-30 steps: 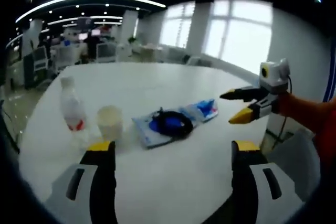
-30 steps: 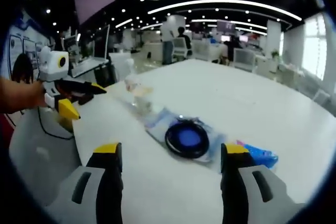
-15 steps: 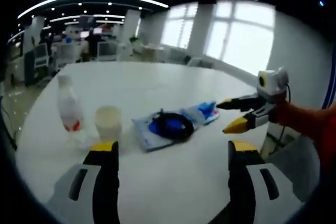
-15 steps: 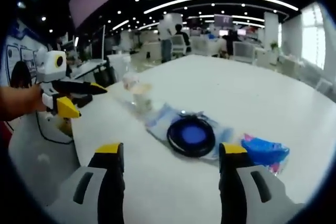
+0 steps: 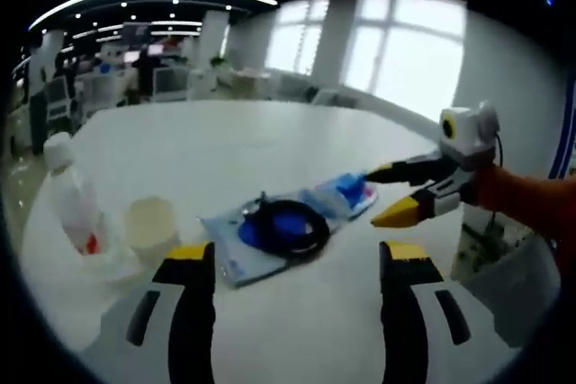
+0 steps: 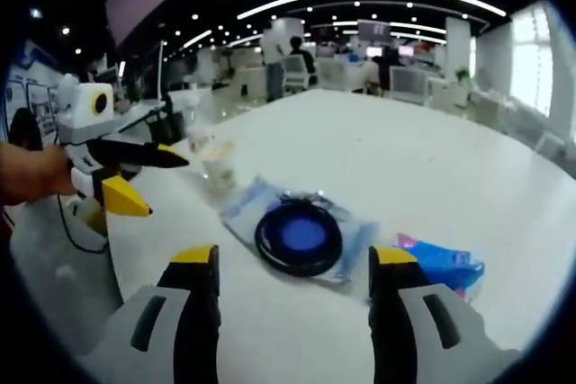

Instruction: Arrange the tabletop items into an orderly group along one side of the table until the central work area is clear of visible clutter.

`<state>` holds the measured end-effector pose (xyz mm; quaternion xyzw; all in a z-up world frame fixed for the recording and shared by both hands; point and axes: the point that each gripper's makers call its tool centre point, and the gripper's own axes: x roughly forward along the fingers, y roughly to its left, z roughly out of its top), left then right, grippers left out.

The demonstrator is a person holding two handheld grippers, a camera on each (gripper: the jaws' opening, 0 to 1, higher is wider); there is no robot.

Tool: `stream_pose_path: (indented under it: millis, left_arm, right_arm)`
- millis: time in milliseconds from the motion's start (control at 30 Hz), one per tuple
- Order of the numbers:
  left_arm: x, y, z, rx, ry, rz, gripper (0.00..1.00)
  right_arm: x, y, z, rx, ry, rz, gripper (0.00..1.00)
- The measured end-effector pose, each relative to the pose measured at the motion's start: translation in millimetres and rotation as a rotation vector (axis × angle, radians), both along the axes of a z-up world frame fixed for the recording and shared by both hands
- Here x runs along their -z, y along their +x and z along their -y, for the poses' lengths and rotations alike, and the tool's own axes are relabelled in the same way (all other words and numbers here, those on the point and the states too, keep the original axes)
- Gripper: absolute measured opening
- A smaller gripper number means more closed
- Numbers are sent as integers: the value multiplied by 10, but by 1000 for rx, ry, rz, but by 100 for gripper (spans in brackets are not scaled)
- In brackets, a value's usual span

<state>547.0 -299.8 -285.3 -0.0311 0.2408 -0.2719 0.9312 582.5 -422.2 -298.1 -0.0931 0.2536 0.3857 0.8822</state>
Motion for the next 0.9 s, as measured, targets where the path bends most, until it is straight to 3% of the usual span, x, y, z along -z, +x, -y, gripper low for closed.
stream_pose_path:
  millis: [467, 900]
  left_arm:
    - [341, 455, 205, -23, 53, -59, 58]
    - [668, 691, 304, -43, 88, -116, 40]
  right_arm:
    - [150, 349, -60, -14, -54, -14, 61]
    - [415, 577, -148, -48, -116, -43, 50]
